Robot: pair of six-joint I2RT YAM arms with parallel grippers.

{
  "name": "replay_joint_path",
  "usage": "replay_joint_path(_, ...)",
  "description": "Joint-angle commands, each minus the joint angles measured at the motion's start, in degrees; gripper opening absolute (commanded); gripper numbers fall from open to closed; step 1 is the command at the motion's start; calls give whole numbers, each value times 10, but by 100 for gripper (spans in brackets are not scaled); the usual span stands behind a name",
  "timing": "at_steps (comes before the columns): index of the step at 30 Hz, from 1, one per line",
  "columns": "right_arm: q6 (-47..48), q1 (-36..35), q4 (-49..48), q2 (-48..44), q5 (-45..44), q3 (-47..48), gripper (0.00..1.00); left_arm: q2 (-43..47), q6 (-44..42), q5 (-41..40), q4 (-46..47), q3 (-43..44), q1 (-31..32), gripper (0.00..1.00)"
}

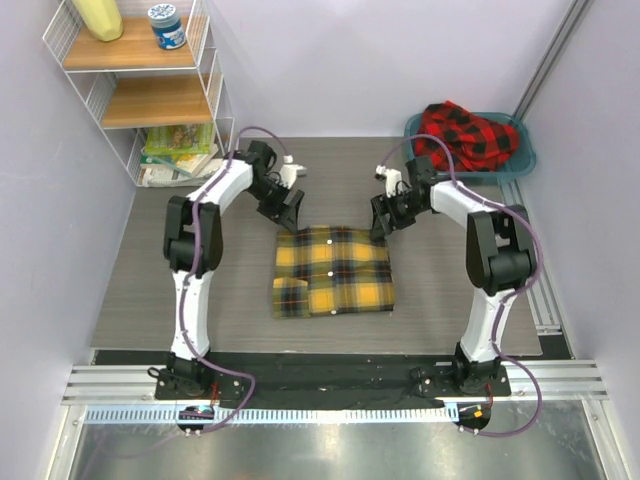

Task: Fold and stack the long sleeve shirts
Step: Fold the shirt

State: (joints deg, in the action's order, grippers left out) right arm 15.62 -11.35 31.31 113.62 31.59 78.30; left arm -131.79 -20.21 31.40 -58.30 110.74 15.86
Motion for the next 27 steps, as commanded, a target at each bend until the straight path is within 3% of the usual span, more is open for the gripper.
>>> replay_joint_path(1,-40,24,4,-149,-10,26,82,205,62,48,84,-74,-35,99)
replay_joint_path(3,-63,30,21,-220,19,15,99,280,72,61,124,-131,-32,100)
replay_joint_path(5,-118,29,31,-264,105,-25,100,399,108,48,193,-234,-24,100)
replay_joint_path(9,-260,-16,-38,-374,204,-137,100,553,185,177,301,-396,-24,100)
replay_joint_path(11,-298,-76,-69,-400,211,-185,100,608,328,230,407,-502,-23,100)
replay_joint_path(13,-391,-107,-143,-409,238,-246,100,620,447,271,474,-559,-8,100)
replay_joint_path(15,-489,-112,-247,-406,267,-301,100,613,477,250,480,-597,26,100)
replay_joint_path(19,-471,-142,-278,-381,254,-357,100,631,573,191,607,-693,88,100)
replay_joint_path(22,-471,-147,-296,-344,264,-366,100,581,622,225,675,-736,88,100)
replay_joint_path(27,-445,-120,-292,-265,261,-401,100,484,612,221,654,-750,82,100)
